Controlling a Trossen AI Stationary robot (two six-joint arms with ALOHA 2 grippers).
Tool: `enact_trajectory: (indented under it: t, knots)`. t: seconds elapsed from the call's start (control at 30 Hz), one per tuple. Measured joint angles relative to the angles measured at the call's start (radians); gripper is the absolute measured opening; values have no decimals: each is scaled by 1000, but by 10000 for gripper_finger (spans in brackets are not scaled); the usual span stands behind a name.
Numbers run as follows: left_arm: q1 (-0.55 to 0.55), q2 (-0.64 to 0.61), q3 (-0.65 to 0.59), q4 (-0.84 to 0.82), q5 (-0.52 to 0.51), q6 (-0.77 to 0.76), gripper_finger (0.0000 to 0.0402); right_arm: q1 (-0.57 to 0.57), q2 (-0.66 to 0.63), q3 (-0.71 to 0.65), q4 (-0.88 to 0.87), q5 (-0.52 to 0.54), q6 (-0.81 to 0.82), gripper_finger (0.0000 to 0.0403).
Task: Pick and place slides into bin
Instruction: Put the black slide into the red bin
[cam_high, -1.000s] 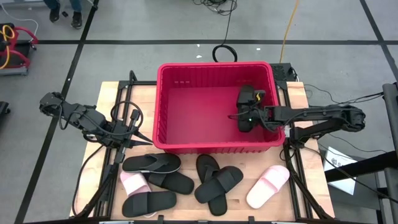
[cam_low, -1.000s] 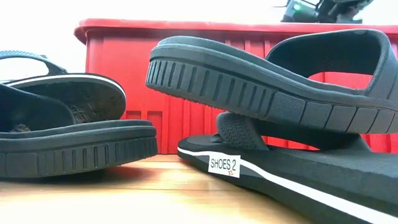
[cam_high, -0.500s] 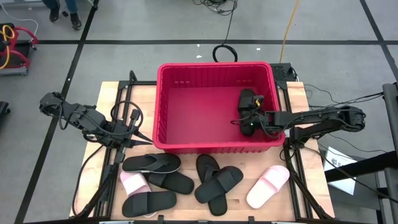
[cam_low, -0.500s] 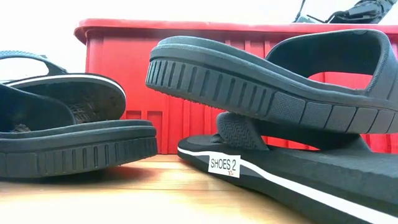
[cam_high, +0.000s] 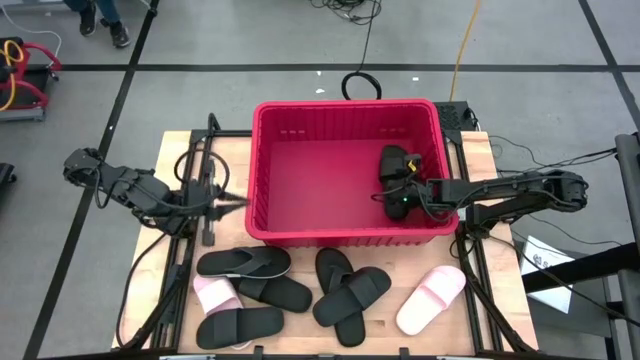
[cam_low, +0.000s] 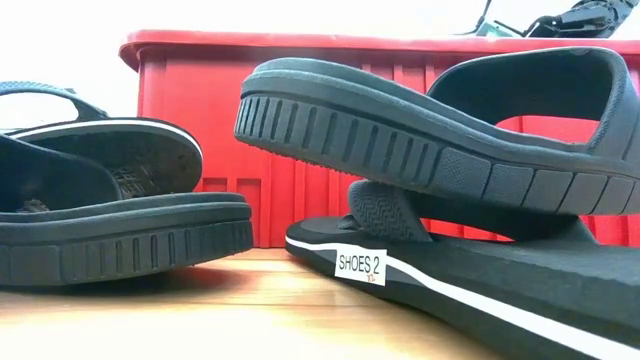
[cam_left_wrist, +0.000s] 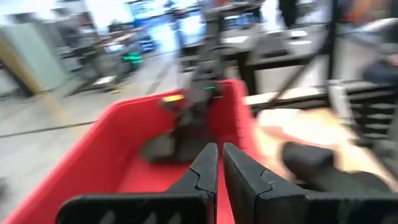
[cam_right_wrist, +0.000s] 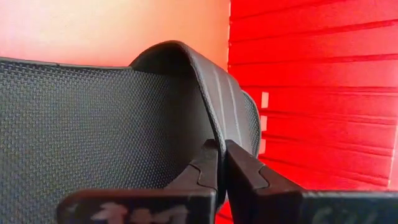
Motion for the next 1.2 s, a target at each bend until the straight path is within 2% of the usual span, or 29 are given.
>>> enact_trajectory:
  t: [0.1,0.2,0.3,0.47,0.6,0.73,0.87,1.0,1.2]
  knots:
    - [4,0,0,2,-92,23,26,0,0,0,-6,-4,15,2]
    - [42,0,0,19,-133,16,26,0,0,0,-8,-38,12,2]
    - [101,0,0,26,-143,11,26,0,0,0,-9,-81,-6,2]
    - [251,60,0,27,-129,25,26,-6,0,0,-12,-75,-77,2]
    - [384,145,1,72,-43,34,26,-12,0,0,-12,-78,-101,2]
    - [475,226,91,53,85,35,26,-12,0,0,-12,-82,-93,2]
    - [530,331,231,-81,106,66,26,-13,0,0,-14,-128,-90,2]
    - [566,425,359,-194,122,75,26,-13,0,0,-15,-130,-91,2]
    - [582,497,435,-246,141,75,26,-13,0,0,-15,-130,-95,4]
